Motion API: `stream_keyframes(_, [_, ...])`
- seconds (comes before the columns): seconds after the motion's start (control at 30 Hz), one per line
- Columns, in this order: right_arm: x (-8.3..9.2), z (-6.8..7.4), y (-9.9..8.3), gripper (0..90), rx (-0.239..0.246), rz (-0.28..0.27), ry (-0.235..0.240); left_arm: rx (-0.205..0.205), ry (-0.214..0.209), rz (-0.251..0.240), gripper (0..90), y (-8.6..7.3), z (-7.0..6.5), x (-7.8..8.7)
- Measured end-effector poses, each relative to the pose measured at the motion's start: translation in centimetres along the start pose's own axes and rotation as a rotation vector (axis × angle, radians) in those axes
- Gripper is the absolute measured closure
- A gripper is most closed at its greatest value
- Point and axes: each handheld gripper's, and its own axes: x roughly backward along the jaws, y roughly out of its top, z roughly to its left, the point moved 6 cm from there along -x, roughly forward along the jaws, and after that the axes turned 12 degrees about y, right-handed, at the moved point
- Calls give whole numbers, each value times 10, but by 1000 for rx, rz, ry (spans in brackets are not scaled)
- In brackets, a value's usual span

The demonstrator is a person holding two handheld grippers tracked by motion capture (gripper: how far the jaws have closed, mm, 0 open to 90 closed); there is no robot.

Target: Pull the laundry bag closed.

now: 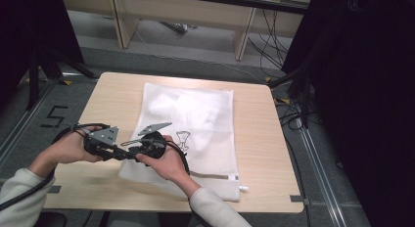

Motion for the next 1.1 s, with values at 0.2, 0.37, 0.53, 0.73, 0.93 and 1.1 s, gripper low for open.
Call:
stream_keyframes(0.2, [-2,1,1,805,2,4,-2,-2,-1,8,814,-1,0,-1])
stream_keyframes(0.37, [-3,2,1,817,39,17,-9,-7,-1,12,814,-1,0,-1])
stream_keyframes(0.53, [-2,4,1,821,68,16,-27,15,-12,2,816,-1,-2,-2])
stream_keyframes(0.73, [1,7,0,823,78,9,-27,27,-12,1,824,-3,-1,-1])
stream_keyframes(0.93, [12,7,0,823,75,17,-23,12,1,15,825,-5,2,0])
stream_keyframes(1.1, [14,7,-3,822,82,24,-26,58,-11,-8,824,-5,1,0])
